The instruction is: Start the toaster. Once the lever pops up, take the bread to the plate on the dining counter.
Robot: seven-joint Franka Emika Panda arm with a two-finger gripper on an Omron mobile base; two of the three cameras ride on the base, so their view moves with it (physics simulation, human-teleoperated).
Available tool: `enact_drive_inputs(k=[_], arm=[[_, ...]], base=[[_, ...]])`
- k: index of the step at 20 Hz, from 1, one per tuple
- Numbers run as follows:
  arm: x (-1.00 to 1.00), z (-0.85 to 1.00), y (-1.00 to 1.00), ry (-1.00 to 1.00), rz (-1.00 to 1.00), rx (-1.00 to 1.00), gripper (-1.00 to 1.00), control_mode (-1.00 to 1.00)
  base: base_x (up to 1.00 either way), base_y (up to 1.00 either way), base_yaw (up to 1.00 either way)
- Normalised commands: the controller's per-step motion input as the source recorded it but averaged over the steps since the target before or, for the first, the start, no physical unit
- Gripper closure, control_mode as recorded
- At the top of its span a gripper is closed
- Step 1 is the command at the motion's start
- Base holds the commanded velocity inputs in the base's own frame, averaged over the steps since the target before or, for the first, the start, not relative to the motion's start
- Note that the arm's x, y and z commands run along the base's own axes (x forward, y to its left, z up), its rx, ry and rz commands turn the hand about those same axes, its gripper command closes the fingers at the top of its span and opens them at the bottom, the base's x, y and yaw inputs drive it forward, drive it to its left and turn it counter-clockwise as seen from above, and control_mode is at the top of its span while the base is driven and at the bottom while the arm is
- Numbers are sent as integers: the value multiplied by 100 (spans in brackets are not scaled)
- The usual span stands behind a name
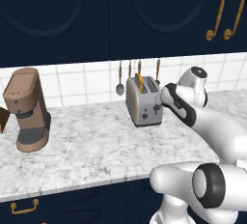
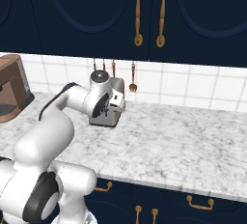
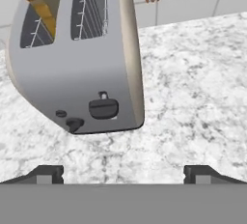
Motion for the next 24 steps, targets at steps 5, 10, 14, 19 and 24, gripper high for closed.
enact_drive_inputs(k=[5,10,14,19,24], arm=[[28,-28,-1,0,0,0,-100,-100],[21,-28,-10,0,-1,0,-100,-100],[17,-21,-11,0,0,0,-100,-100],[20,-13,-2,0,0,0,-100,-100],[34,-9,0,0,0,0,-100,-100]], base=[[0,0,0],[0,0,0],[0,0,0],[0,0,0],[0,0,0]])
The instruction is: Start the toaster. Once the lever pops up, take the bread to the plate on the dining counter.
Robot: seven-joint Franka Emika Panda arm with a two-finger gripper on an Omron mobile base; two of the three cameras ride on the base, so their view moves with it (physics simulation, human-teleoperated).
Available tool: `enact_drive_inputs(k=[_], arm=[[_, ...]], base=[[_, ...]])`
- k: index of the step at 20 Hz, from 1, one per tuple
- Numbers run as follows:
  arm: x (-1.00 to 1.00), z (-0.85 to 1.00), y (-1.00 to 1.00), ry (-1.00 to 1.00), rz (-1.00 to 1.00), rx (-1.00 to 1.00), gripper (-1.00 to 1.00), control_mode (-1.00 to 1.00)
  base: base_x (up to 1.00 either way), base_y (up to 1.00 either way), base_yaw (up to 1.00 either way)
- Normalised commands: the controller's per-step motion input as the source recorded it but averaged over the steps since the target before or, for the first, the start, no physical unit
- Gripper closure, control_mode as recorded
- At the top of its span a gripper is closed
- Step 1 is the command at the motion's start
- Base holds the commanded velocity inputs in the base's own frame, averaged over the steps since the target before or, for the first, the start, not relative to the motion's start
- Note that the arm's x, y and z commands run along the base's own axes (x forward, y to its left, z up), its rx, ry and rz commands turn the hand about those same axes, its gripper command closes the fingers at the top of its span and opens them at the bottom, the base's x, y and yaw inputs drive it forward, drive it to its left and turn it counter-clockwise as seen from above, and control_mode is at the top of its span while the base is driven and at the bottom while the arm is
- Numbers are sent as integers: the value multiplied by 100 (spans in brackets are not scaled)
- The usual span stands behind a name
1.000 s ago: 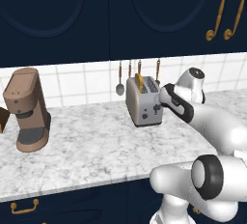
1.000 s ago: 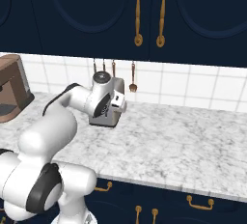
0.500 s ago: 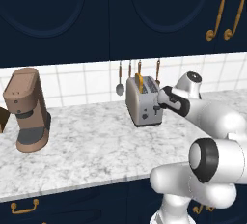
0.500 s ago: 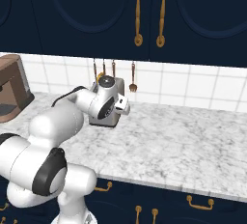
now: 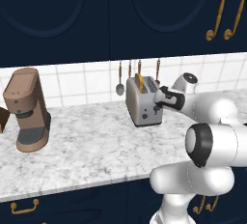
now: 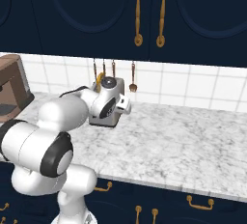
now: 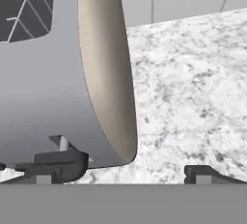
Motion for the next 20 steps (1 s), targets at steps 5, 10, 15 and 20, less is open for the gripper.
enact_drive_inputs(k=[5,10,15,20], arm=[[37,-24,0,0,0,0,-100,-100],[10,-41,0,0,0,0,-100,-100],[-17,-81,0,0,0,0,-100,-100],[-44,-99,0,0,-1,0,-100,-100]], base=[[0,0,0],[0,0,0],[0,0,0],[0,0,0]])
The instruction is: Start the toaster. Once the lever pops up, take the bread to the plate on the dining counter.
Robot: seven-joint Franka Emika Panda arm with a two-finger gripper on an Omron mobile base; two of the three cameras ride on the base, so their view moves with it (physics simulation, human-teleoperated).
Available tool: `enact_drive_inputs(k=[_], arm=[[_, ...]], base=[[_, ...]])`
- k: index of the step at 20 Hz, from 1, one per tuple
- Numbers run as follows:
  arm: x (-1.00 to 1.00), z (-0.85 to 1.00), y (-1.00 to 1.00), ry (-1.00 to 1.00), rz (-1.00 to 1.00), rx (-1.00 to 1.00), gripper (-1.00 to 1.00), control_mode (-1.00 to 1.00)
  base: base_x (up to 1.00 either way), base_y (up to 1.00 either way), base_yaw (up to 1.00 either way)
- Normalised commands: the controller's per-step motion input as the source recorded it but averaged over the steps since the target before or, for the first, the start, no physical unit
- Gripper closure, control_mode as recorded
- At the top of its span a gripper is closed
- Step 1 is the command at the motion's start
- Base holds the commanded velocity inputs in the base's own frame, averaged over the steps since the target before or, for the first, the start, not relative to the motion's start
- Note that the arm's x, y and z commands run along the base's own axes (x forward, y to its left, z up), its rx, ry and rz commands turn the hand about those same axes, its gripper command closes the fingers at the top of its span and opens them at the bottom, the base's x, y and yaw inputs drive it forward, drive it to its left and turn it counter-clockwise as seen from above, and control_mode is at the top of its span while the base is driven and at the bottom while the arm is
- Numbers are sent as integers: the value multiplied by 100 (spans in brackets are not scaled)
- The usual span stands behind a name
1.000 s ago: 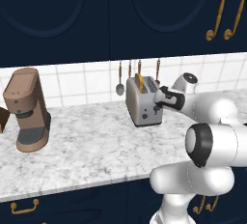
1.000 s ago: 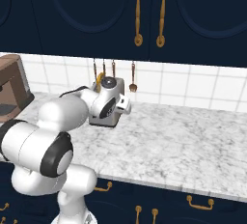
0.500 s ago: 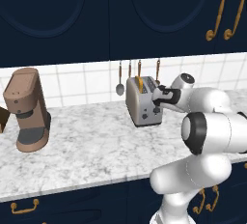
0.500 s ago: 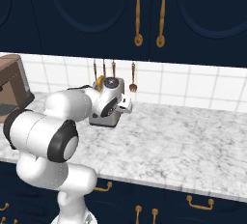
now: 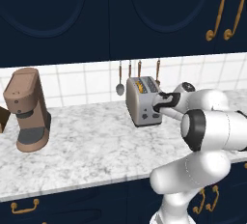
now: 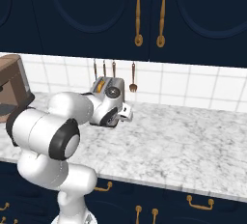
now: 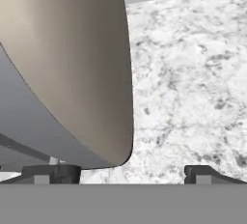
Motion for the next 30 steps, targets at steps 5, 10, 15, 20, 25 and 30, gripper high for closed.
enact_drive_inputs(k=[5,10,15,20,25,30], arm=[[-42,-14,0,-14,-3,1,-100,-100],[-58,99,-1,-19,-6,1,-100,-100],[-21,100,13,-2,-1,0,-100,-100],[-36,100,50,0,0,0,-100,-100],[-40,80,66,-1,0,-6,-100,-100],[-8,56,43,-1,0,-7,-100,-100]], base=[[0,0,0],[0,0,0],[0,0,0],[0,0,0],[0,0,0],[0,0,0]])
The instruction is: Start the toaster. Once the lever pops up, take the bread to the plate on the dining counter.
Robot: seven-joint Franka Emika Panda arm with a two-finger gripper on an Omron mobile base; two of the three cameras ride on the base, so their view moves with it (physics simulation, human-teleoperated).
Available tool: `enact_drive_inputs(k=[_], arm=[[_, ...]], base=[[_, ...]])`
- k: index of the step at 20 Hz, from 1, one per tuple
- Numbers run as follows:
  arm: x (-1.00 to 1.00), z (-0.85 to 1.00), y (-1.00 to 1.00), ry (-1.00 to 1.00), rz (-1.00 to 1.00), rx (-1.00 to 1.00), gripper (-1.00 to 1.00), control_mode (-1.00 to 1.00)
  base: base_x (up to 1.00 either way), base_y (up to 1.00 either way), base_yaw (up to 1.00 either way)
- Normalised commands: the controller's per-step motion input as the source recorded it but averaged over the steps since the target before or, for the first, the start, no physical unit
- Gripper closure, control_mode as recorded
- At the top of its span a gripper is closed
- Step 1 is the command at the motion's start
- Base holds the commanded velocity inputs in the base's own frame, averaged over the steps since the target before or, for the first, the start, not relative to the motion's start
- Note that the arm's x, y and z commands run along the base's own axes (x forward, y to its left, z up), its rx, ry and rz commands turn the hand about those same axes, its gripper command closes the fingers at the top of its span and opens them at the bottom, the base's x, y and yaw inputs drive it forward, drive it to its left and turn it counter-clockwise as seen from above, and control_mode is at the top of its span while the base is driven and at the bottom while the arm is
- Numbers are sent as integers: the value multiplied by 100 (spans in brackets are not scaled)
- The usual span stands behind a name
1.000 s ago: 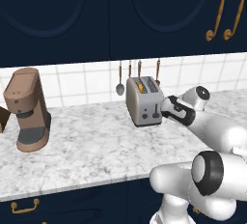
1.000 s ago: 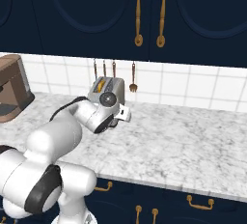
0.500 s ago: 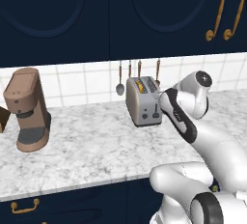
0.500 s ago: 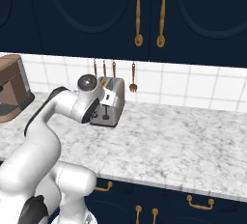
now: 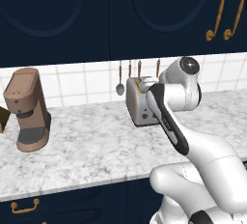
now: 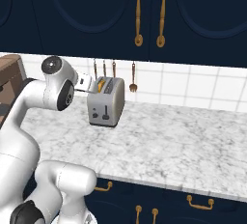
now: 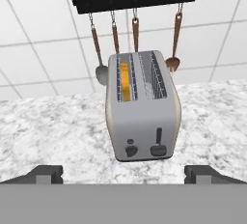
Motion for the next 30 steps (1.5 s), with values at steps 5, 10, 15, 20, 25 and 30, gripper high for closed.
enact_drive_inputs(k=[5,10,15,20,25,30], arm=[[0,35,10,-6,0,-5,-100,-100],[-2,28,0,-8,0,-3,-100,-100],[-4,5,0,-4,0,0,-100,-100],[0,0,0,0,0,0,-100,-100],[0,0,0,0,0,0,-100,-100],[0,0,0,0,0,0,-100,-100]], base=[[0,0,0],[0,0,0],[0,0,0],[0,0,0],[0,0,0],[0,0,0]])
